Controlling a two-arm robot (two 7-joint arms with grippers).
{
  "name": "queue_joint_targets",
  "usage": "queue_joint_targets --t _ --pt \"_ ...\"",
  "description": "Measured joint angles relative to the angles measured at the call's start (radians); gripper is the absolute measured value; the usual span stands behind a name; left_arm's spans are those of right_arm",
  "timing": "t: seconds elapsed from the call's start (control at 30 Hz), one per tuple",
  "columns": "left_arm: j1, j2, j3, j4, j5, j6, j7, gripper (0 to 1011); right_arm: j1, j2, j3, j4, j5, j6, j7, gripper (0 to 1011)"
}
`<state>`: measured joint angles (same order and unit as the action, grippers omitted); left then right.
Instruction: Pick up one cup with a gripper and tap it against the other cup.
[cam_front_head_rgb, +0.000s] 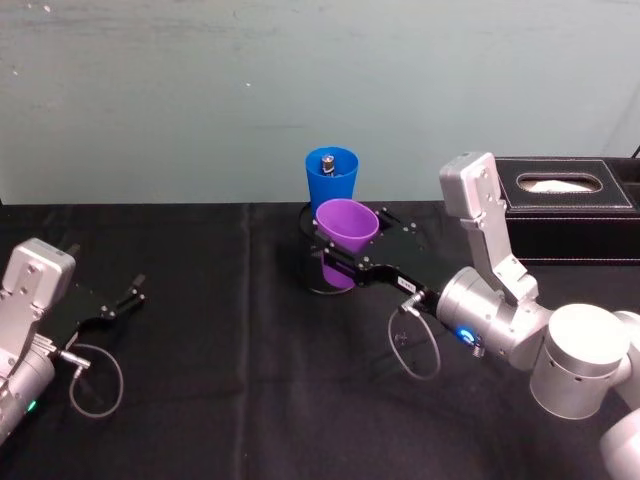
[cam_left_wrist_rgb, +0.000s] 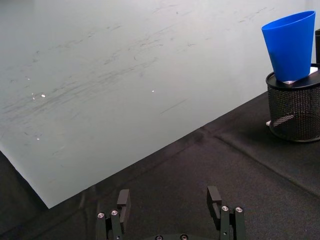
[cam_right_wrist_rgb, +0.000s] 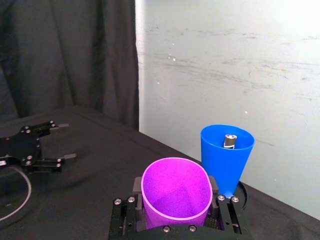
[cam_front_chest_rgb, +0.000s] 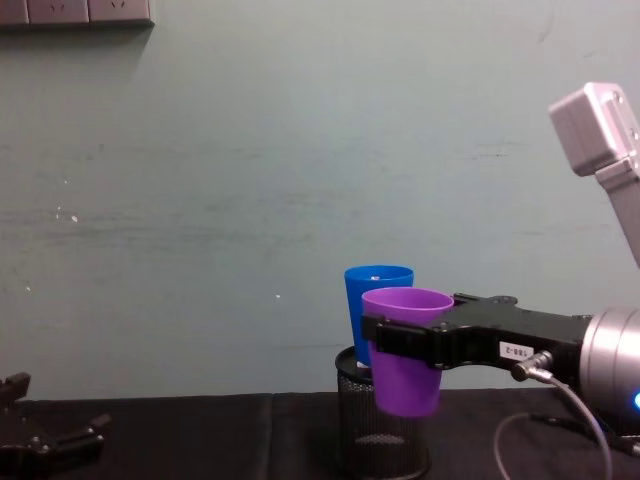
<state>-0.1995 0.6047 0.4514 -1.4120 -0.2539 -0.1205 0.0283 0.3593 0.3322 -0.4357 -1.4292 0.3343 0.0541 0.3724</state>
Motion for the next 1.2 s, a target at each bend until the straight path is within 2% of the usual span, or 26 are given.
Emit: queue_joint_targets --t 0.47,1.2 --pt "0.0 0.0 0.0 0.0 0.0 0.0 0.0 1000 0.025 -0.046 0.021 0.035 -0.048 0.021 -0.028 729" --pt "0.0 0.0 0.0 0.0 0.0 0.0 0.0 1000 0.083 -0.096 0.041 0.123 -0.076 0.017 -0.025 728"
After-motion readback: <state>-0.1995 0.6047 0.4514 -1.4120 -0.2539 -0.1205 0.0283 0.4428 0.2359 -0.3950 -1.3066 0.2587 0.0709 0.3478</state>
